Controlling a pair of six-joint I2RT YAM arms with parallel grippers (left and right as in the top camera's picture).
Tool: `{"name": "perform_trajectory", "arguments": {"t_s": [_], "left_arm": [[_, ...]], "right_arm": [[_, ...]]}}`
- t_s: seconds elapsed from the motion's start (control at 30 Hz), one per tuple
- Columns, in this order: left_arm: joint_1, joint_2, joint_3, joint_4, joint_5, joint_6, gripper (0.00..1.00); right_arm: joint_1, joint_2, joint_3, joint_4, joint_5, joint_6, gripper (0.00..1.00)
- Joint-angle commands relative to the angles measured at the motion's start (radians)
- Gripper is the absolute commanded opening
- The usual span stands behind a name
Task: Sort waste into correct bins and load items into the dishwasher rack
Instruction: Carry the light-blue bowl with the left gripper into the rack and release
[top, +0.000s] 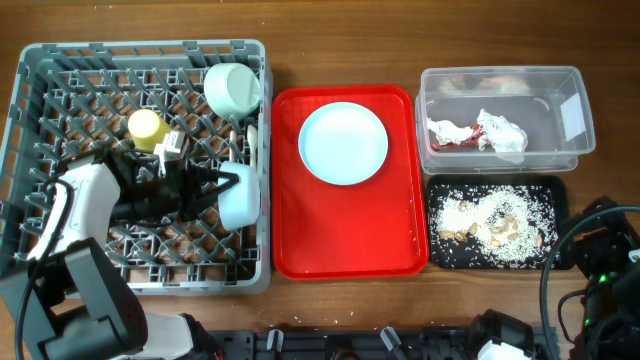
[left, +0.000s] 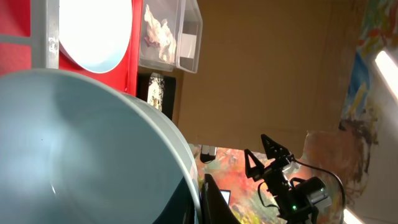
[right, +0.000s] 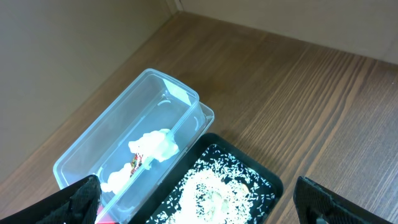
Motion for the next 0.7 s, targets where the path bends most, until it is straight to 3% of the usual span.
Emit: {"name": "perform_trajectory", "arguments": {"t_s": [0.0, 0.1, 0.23, 0.27, 0.37, 0.53, 0.57, 0.63, 0.67], "left_arm": [[0.005, 0.006, -0.023, 0.004, -0.013, 0.026, 0.04], [0.038, 0.006, -0.024, 0.011, -0.064, 0.022, 0.06], [0.159, 0.006, -0.024, 0.014, -0.064, 0.022, 0.24], [0.192, 0.006, -0.024, 0.014, -0.064, 0.022, 0.35], [0.288, 0.006, -0.021, 0.016, -0.084, 0.023, 0.52], [0.391, 0.004, 0.022, 0.013, -0.138, -0.011, 0.64], [0.405, -0.002, 0.038, -0.001, -0.142, -0.011, 0.71], [0.413, -0.014, 0.057, -0.031, -0.144, -0.011, 0.99], [0.412, -0.022, 0.066, -0.044, -0.143, -0.011, 1.0]], "right_arm": [[-0.001, -0.005, 0.005, 0.002, -0.002, -0.013, 1.0], [-0.001, -0.005, 0.004, 0.002, -0.002, -0.013, 1.0], [-0.001, -0.005, 0.005, 0.002, -0.002, -0.013, 1.0], [-0.001, -0.005, 0.005, 0.002, -0.002, -0.013, 1.0], [-0.001, -0.005, 0.005, 0.002, -0.002, -0.012, 1.0], [-0.001, -0.005, 0.005, 0.002, -0.002, -0.013, 1.0], [-0.001, -0.005, 0.005, 0.002, -0.002, -0.012, 1.0], [-0.001, -0.005, 0.005, 0.002, -0.002, -0.013, 1.0], [-0.001, -0.005, 0.005, 0.002, -0.002, -0.013, 1.0]]}}
